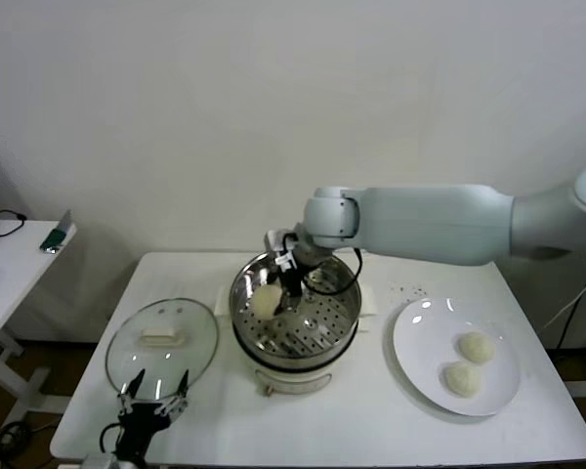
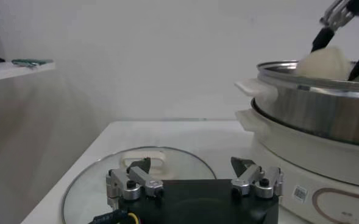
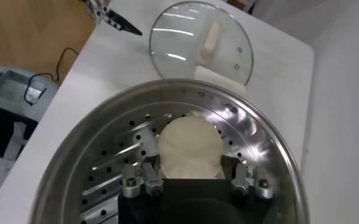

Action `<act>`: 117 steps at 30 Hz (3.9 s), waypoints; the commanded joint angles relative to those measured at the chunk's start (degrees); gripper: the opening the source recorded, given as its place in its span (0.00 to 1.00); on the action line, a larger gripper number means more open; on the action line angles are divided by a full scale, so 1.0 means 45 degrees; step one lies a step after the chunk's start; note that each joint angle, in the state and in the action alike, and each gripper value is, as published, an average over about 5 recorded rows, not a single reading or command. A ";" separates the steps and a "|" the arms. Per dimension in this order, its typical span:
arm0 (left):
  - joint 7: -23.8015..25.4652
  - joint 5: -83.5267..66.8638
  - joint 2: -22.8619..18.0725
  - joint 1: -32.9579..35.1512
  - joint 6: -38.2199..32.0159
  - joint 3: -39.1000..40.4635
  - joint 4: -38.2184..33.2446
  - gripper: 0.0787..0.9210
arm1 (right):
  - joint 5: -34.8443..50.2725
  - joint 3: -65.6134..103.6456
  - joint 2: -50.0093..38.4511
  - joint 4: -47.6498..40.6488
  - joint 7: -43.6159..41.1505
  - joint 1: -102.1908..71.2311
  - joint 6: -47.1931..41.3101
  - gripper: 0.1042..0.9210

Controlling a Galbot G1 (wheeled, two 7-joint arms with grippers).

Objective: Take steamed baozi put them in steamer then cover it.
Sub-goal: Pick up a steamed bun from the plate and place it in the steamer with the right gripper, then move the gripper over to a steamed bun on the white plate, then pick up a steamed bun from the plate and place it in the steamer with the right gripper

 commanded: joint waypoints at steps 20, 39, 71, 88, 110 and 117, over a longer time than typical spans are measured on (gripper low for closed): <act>-0.0028 0.0029 -0.0011 -0.0066 -0.0095 0.0059 0.0130 0.88 | -0.1260 -0.0138 0.0436 -0.0768 -0.0142 0.0198 0.0730 0.85; 0.0058 0.0027 0.0068 -0.0269 0.0086 0.0072 0.0012 0.88 | -0.2860 -0.7649 -0.8875 0.3367 -0.3187 0.6322 0.2834 0.88; 0.0039 0.0112 -0.0199 -0.0117 -0.0044 0.0098 0.0037 0.88 | -0.7312 0.0690 -1.0141 0.0975 -0.1019 -0.4979 0.1511 0.88; 0.0016 0.0182 -0.0187 -0.0201 -0.0011 0.0105 0.0081 0.88 | -0.7788 0.0751 -0.9961 0.0994 -0.1448 -0.4209 0.1919 0.61; 0.0020 0.0534 -0.0344 -0.0270 -0.0015 0.0201 0.0157 0.88 | -0.6595 -0.0627 -0.2649 0.2114 -0.3978 0.6523 1.1110 0.61; 0.0008 0.0501 -0.0407 -0.0146 -0.0044 0.0105 0.0034 0.88 | -0.8035 -0.0617 -0.1351 0.3258 -0.3384 0.4471 1.1275 0.61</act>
